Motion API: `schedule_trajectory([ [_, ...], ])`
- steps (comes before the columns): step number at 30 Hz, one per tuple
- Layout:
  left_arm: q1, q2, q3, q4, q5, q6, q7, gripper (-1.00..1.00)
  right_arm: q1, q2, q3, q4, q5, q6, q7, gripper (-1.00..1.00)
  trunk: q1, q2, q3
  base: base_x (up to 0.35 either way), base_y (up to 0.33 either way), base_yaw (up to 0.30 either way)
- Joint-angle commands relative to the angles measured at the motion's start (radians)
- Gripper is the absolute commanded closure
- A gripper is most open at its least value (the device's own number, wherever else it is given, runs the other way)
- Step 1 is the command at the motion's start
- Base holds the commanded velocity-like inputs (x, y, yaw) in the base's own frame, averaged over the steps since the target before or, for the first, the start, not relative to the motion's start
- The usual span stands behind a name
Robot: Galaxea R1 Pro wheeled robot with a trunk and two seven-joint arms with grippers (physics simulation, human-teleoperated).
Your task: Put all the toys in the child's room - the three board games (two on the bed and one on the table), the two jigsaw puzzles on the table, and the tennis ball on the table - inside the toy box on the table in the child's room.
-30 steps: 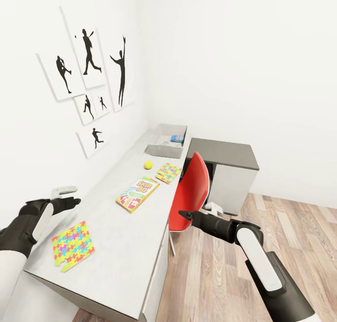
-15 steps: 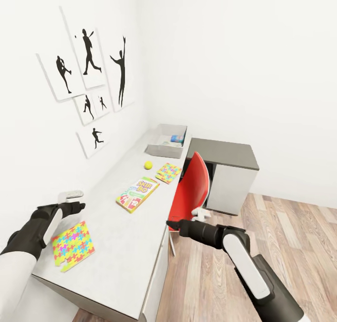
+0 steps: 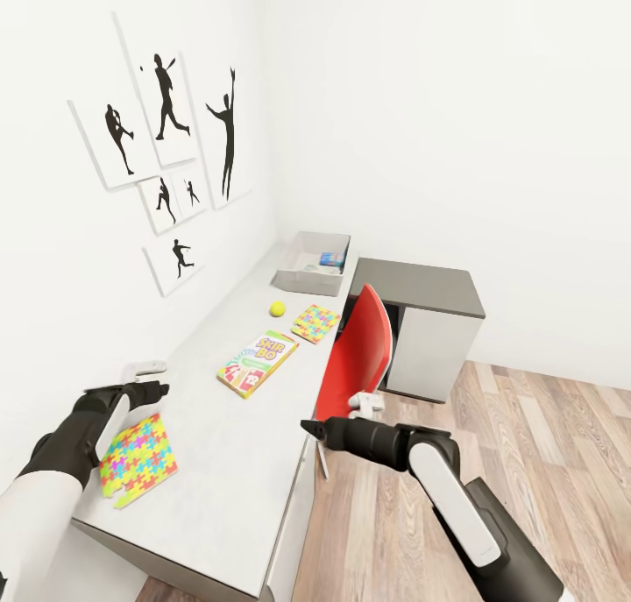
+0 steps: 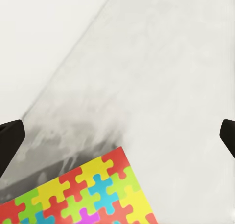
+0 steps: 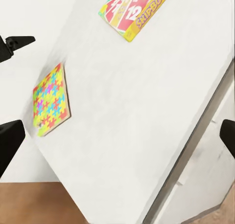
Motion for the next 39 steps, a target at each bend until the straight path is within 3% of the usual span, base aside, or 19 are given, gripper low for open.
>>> schedule_trajectory([
  [1,-0.001,-0.003,0.001,-0.001,0.010,0.005,0.003,-1.00,-0.001,-0.003,-0.016,-0.001,-0.011,0.002,-0.009,-1.00,0.001,-0.002,-0.002,0.000,0.000,0.000],
  [6,-0.002,-0.011,0.001,0.013,0.009,-0.008,0.004,-1.00,-0.001,-0.008,-0.070,-0.001,-0.012,0.004,-0.008,-1.00,0.001,-0.002,-0.002,0.000,0.000,0.000],
  [9,-0.006,-0.016,0.001,0.040,0.009,-0.032,0.012,-1.00,-0.001,-0.008,-0.083,-0.002,-0.013,0.005,-0.007,-1.00,0.001,-0.002,-0.002,0.000,0.000,0.000],
  [19,-0.014,-0.038,0.002,0.111,0.010,-0.081,0.073,-1.00,-0.001,-0.005,-0.094,-0.002,-0.012,0.003,-0.008,-1.00,0.001,-0.002,-0.002,0.000,0.000,0.000],
  [28,-0.014,-0.033,0.002,0.154,0.009,-0.173,0.079,-1.00,-0.001,-0.002,-0.094,-0.002,-0.012,0.003,-0.009,-1.00,0.001,-0.002,-0.002,0.000,0.000,0.000],
  [39,-0.014,-0.031,0.000,0.172,0.006,-0.199,0.078,-1.00,-0.001,0.000,-0.093,-0.002,-0.012,0.002,-0.011,-1.00,0.001,-0.002,-0.002,0.000,0.000,0.000],
])
